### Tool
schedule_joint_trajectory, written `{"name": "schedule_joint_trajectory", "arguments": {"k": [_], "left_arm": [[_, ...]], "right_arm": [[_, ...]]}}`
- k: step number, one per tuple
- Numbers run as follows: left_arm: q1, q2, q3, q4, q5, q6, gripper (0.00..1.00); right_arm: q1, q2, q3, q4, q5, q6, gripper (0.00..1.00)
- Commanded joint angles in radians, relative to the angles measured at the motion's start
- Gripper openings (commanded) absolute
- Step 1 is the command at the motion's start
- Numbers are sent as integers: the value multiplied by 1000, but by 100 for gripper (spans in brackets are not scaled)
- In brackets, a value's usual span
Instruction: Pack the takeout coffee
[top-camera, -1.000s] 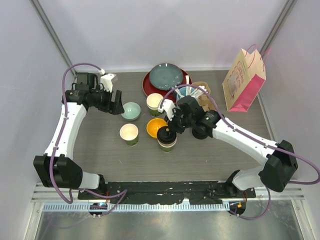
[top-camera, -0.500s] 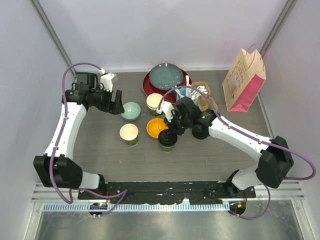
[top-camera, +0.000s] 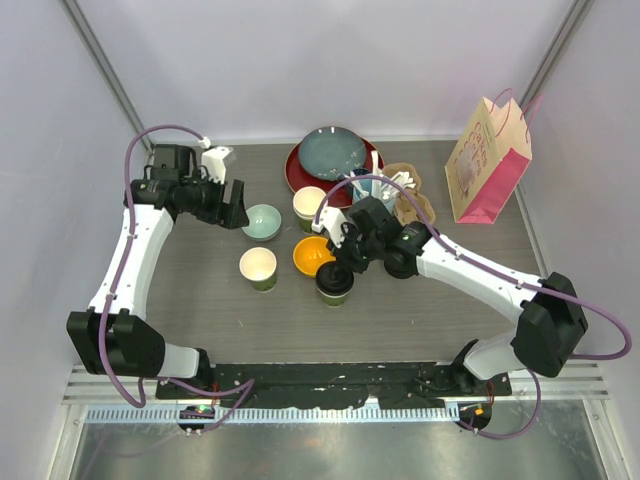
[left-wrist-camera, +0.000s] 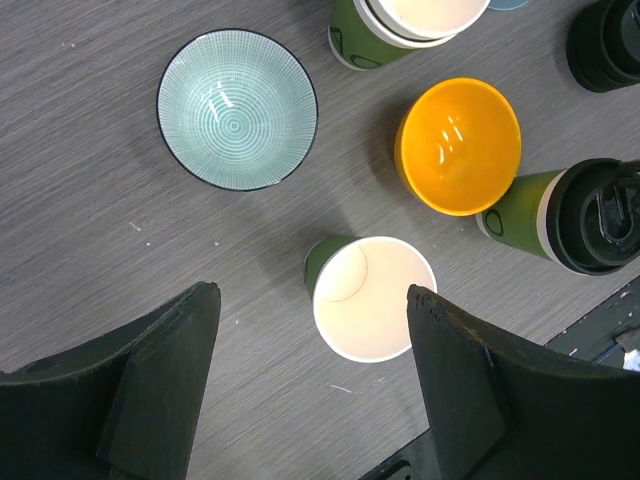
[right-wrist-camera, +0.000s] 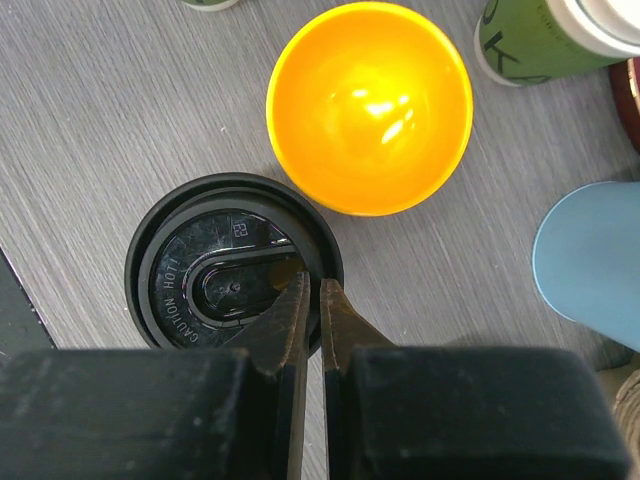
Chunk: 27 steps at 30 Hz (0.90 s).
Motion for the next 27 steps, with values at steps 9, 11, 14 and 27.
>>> {"name": "schedule_joint_trajectory", "arguments": {"k": [9, 11, 14, 27], "left_arm": [[-88, -33, 23, -8, -22, -15, 79], [-98, -33, 31, -11, -21, -15, 79], [-113, -32, 46, -20, -19, -17, 79], [-301, -30, 69, -99, 21, -71, 72]], "right_arm": [[10, -41, -25, 5, -11, -1, 5], [11, -54, -19, 6, -12, 3, 8], [11, -74, -15, 6, -19, 6, 20], [17, -169, 17, -3, -96, 30, 45]]}}
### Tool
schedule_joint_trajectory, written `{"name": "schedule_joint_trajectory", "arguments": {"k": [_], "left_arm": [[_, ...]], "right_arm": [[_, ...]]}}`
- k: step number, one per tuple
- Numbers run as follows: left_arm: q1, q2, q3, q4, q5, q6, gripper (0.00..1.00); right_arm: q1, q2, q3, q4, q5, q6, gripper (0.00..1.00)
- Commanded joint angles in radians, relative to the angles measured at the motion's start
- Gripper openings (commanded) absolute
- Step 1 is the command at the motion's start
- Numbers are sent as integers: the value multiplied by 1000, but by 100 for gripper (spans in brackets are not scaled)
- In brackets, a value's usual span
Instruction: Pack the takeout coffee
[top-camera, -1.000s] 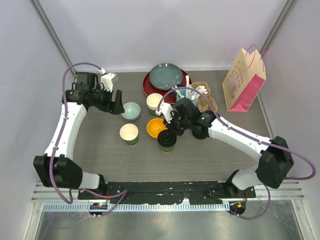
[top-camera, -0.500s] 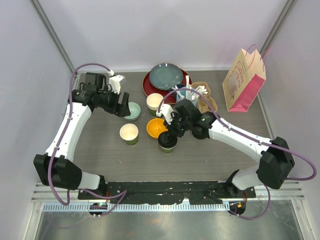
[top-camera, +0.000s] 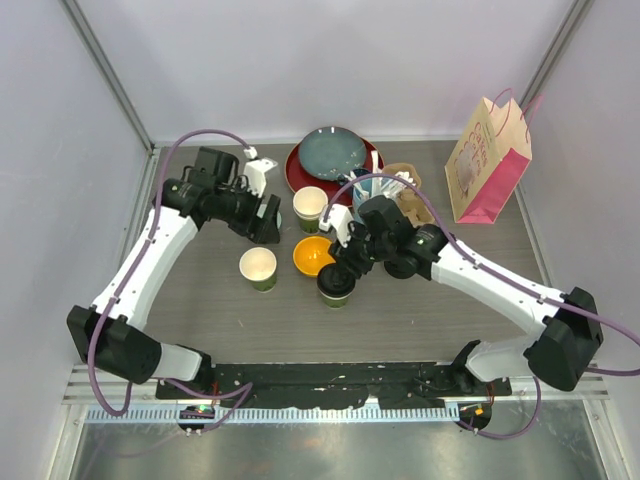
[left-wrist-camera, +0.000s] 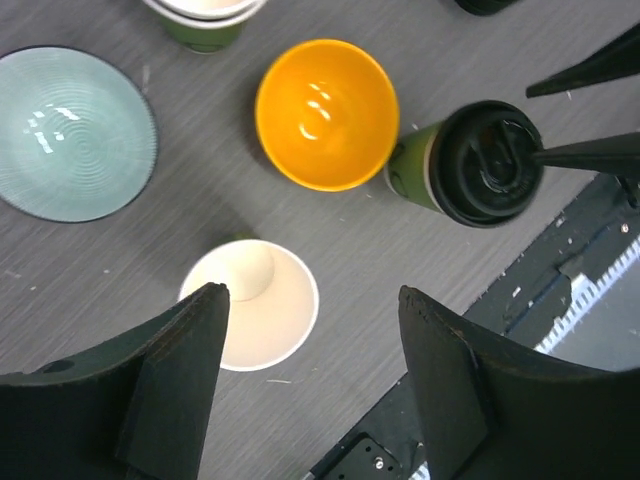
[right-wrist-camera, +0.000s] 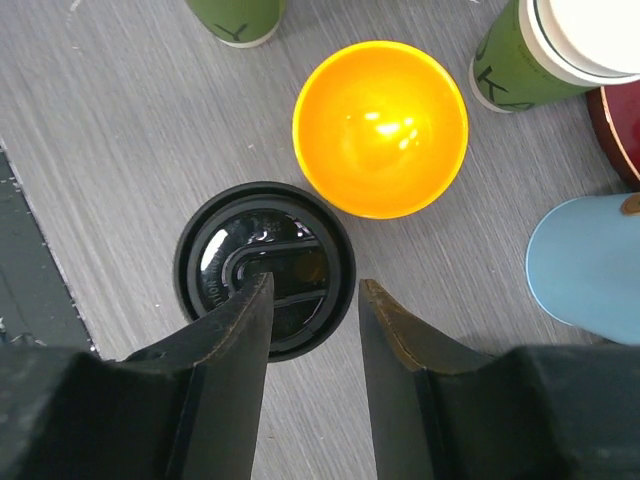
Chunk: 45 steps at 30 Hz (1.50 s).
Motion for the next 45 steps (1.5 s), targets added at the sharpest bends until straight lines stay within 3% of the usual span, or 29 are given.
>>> {"name": "schedule_joint_trajectory", "arguments": {"k": [1, 5, 10, 24, 45], "left_arm": [[-69, -29, 32, -46, 49, -45, 70], [-129, 2, -18, -18, 113, -113, 64], [-166, 70, -65, 46, 123, -217, 55], [-200, 142, -138, 144, 144, -300, 47], [-240, 231, -201, 210, 236, -343, 40]], "right_arm": [[19, -92, 12, 20, -119, -4, 45], [69, -169, -107, 98, -215, -142, 42], [69, -132, -152, 137, -190, -209, 34], [72, -78, -108, 103, -184, -229, 36], [72, -61, -304, 192, -114, -170, 28]]}}
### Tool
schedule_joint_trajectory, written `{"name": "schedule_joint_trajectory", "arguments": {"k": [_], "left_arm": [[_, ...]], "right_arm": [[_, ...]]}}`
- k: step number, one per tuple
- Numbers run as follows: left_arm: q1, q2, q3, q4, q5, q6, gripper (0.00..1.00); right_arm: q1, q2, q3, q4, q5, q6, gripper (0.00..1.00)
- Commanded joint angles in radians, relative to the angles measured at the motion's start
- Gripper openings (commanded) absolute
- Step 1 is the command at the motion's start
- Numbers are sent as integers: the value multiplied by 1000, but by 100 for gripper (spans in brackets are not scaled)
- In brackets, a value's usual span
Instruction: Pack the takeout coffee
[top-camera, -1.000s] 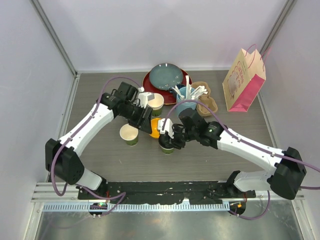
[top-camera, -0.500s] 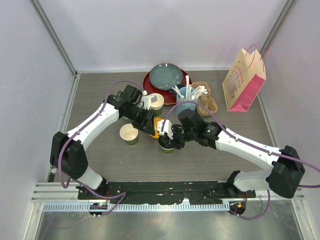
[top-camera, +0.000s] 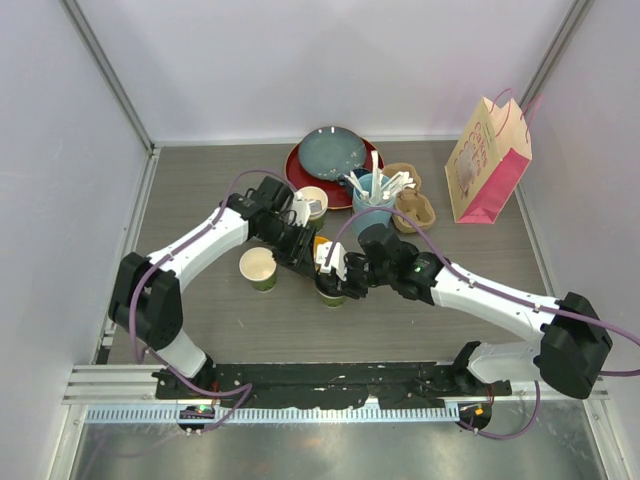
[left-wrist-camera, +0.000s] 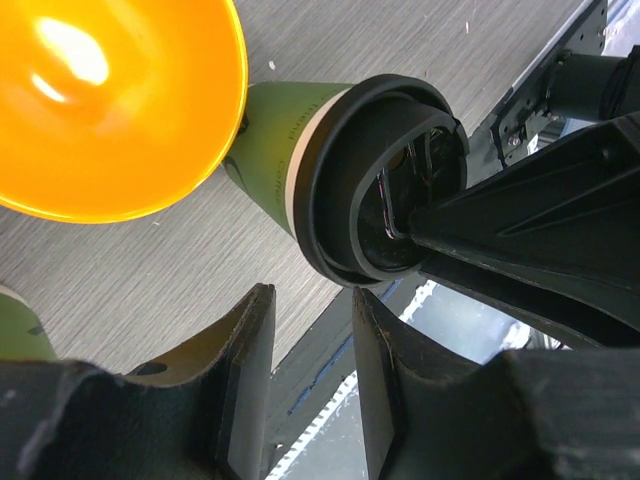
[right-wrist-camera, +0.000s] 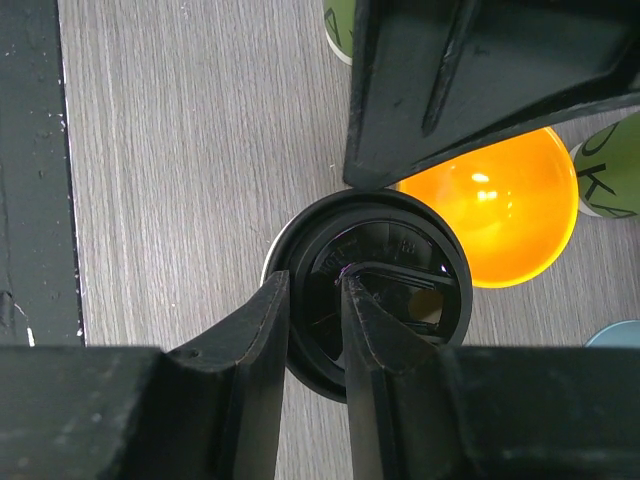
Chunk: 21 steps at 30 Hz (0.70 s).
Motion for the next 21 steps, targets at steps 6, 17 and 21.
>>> {"name": "schedule_joint_trajectory", "arguments": {"k": [6, 17, 21], "left_arm": [[-19, 24, -99, 90, 128, -58, 38], [-19, 103, -148, 156, 124, -122, 23], [-17, 139, -156, 130, 92, -106, 16]], "right_arm": [[4, 25, -61, -50, 56, 6, 29], [2, 34, -84, -58, 53, 12, 29], [4, 18, -96, -84, 36, -10, 29]]}}
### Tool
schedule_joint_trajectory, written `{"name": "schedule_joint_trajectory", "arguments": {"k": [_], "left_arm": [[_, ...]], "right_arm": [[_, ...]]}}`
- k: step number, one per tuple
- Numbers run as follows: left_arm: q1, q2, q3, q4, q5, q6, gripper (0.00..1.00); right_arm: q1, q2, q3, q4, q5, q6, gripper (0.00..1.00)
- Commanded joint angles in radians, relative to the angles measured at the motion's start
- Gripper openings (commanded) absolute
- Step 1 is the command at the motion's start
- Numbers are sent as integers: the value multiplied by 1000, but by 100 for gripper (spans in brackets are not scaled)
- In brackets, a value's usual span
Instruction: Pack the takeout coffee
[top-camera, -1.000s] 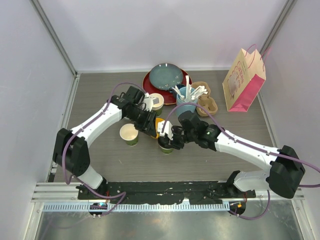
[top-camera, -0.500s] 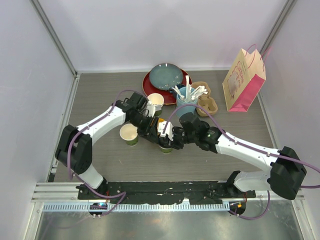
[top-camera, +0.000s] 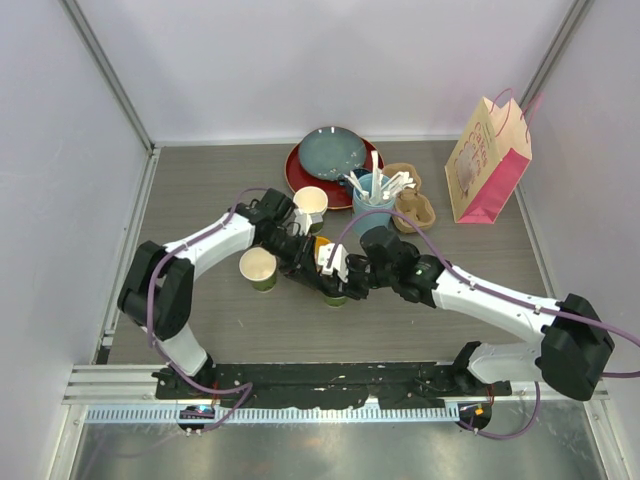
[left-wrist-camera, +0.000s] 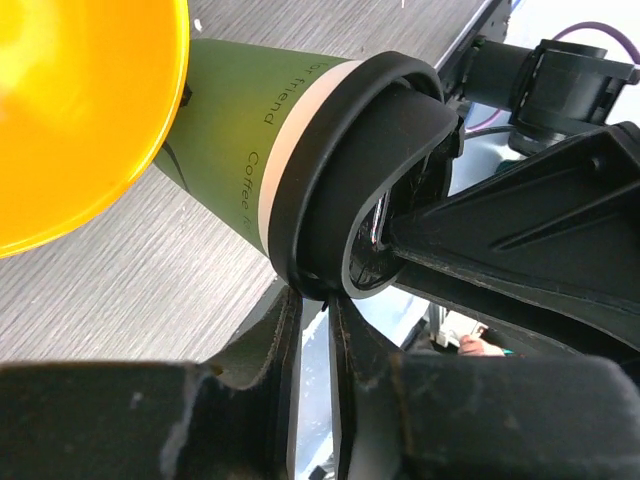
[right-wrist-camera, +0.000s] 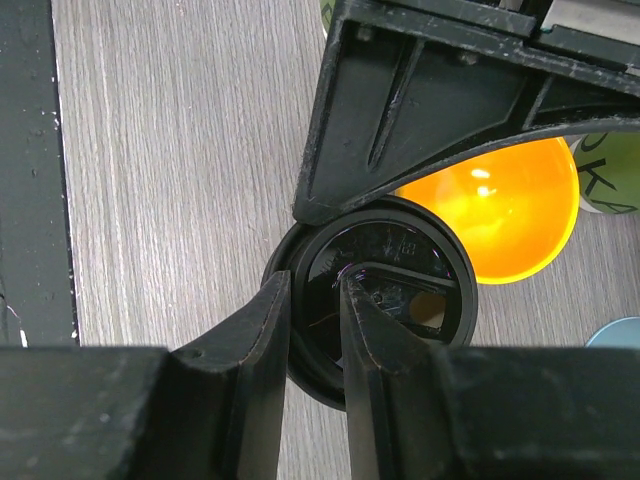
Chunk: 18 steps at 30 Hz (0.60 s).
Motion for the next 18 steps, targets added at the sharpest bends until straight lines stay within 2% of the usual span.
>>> {"name": "schedule_joint_trajectory", "arguments": {"k": [1, 10, 14, 18], "left_arm": [[-21, 80, -40, 1, -114, 30, 15], [-18, 97, 0, -35, -124, 75, 16], [-18, 45, 77, -63, -82, 89, 19], [-20, -3, 109, -80, -102, 115, 23]], "right_arm": [[3, 21, -67, -128, 25, -17, 29], [5, 50, -61, -142, 28, -20, 29], [2, 38, 6, -144, 16, -6, 37], [3, 16, 65, -151, -1, 8, 40]]}}
